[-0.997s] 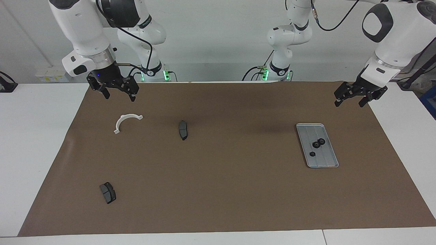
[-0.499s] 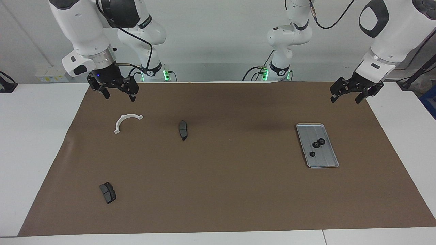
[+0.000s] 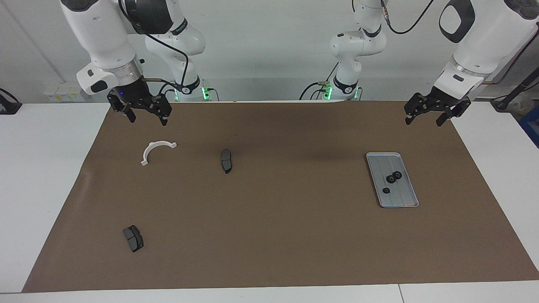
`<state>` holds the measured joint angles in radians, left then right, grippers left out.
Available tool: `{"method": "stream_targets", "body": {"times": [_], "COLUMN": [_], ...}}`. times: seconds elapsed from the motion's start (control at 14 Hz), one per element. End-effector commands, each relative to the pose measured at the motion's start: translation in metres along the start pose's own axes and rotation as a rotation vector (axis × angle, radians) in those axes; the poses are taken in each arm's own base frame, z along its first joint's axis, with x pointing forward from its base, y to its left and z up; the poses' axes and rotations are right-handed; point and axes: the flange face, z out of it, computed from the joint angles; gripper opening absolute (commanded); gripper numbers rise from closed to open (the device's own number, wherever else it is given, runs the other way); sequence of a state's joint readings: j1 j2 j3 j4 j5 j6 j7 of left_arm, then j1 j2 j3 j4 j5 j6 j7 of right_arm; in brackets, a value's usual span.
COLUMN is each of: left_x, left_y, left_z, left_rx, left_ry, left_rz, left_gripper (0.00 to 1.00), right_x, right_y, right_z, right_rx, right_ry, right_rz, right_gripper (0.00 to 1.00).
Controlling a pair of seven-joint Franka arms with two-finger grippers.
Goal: Pick bearing gear from pile to tray
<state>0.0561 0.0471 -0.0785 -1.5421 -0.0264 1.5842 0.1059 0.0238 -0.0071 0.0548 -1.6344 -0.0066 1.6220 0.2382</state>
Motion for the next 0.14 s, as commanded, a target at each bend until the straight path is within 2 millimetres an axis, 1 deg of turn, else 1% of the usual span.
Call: {"method": "stream_targets", "body": {"times": [0.0, 0.07], "left_x": [-0.0093, -0.0094], "left_y": [0.0028, 0.0026], "left_z": [-0.0105, -0.0105], "left_rx": [0.023, 0.024], "left_ry": [0.002, 0.002], "left_rz": [0.004, 0.004], "left_gripper": [1.0, 1.0], "right_x": [-0.0049, -0.0047], "right_y": [0.0027, 0.0035], "right_z": [-0.0043, -0.0043], "right_rx": [0.017, 0.017], "right_ry": [-0.006, -0.006], "right_rz": [-0.021, -0.019], "right_gripper": [1.0, 1.0]}}
